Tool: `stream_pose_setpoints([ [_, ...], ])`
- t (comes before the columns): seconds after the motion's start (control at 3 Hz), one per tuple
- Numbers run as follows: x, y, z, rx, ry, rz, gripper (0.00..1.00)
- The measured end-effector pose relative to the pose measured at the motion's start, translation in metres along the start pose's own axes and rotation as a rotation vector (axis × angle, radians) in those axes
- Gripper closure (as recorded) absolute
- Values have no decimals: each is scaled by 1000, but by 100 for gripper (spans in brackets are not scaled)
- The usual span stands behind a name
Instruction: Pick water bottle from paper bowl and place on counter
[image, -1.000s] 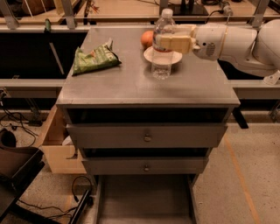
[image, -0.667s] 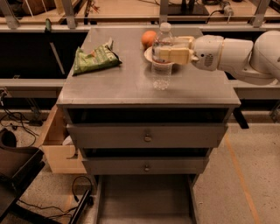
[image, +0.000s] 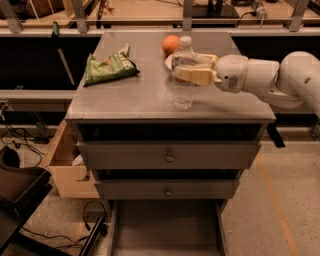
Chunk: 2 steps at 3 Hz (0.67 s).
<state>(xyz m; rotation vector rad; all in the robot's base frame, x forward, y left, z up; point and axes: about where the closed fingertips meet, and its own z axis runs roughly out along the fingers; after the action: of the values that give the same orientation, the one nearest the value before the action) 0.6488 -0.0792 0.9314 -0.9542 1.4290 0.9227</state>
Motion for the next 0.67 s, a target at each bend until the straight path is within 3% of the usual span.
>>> stream_pose_setpoints([
  [0.67,-5,0,0,0,0,0,100],
])
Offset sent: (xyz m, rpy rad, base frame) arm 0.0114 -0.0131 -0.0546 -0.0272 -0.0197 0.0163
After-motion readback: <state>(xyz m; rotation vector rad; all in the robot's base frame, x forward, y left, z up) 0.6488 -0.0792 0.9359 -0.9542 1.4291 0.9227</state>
